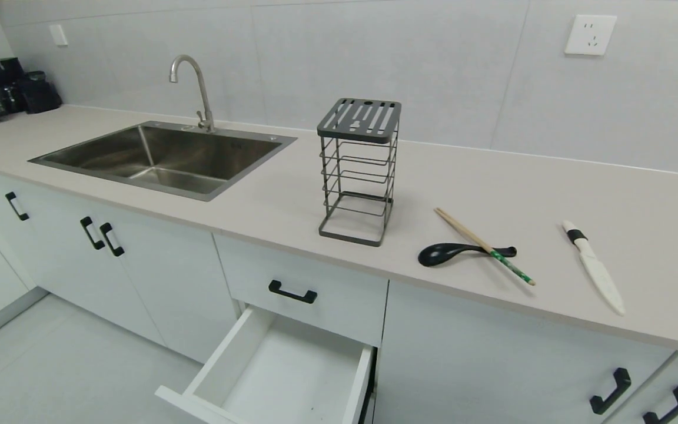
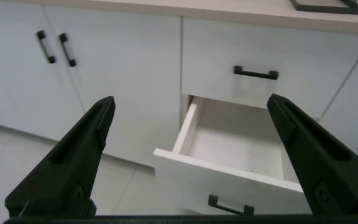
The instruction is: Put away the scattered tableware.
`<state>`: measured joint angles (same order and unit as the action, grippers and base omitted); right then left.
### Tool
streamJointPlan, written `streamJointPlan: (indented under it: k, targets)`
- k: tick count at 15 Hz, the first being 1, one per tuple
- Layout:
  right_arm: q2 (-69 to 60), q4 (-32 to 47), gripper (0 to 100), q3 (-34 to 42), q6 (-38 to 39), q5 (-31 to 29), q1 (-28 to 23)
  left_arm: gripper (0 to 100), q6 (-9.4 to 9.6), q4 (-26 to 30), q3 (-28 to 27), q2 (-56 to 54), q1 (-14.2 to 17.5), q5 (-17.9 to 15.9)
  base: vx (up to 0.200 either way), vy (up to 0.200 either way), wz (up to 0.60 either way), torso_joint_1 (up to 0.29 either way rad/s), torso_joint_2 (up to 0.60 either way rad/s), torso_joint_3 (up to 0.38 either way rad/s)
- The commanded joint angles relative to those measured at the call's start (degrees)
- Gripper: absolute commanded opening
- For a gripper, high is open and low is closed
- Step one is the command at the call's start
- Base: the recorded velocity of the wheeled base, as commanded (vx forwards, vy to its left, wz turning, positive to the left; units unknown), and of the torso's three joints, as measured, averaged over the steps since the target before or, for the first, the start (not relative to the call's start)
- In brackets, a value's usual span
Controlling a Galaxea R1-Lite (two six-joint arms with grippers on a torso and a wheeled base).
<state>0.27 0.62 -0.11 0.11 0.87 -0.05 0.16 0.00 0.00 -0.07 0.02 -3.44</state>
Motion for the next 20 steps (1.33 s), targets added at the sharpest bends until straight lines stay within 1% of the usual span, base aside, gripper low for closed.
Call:
streamJointPlan:
  k: [1, 5, 13, 18, 19, 20]
  targets:
    - [0.08, -0.01, 0, 0.02, 0.15, 0.01, -0.04, 100, 0.02, 0.0, 0.0, 0.07, -0.02, 0.01, 0.0, 0.0, 0.0, 0.0, 0.0, 0.0]
    - [0.08, -0.01, 0, 0.02, 0.07, -0.07, -0.04, 100, 0.02, 0.0, 0.0, 0.07, -0.02, 0.01, 0.0, 0.0, 0.0, 0.018, -0.04, -0.016]
    - [0.08, -0.01, 0, 0.02, 0.15, -0.07, -0.04, 100, 0.02, 0.0, 0.0, 0.07, -0.02, 0.01, 0.0, 0.0, 0.0, 0.221, -0.42, -0.201]
    - [0.08, -0.01, 0, 0.02, 0.68, -0.07, -0.13, 100, 0.02, 0.0, 0.0, 0.07, -0.02, 0.01, 0.0, 0.0, 0.0, 0.027, -0.05, -0.023]
    - [0.08, -0.01, 100, -0.07, 0.86, -0.16, -0.13, 100, 0.02, 0.0, 0.0, 0.07, -0.02, 0.01, 0.0, 0.0, 0.0, 0.0, 0.0, 0.0]
    - [0.08, -0.01, 100, -0.07, 0.86, -0.16, -0.13, 100, 0.02, 0.0, 0.0, 0.07, -0.02, 0.01, 0.0, 0.0, 0.0, 0.0, 0.0, 0.0]
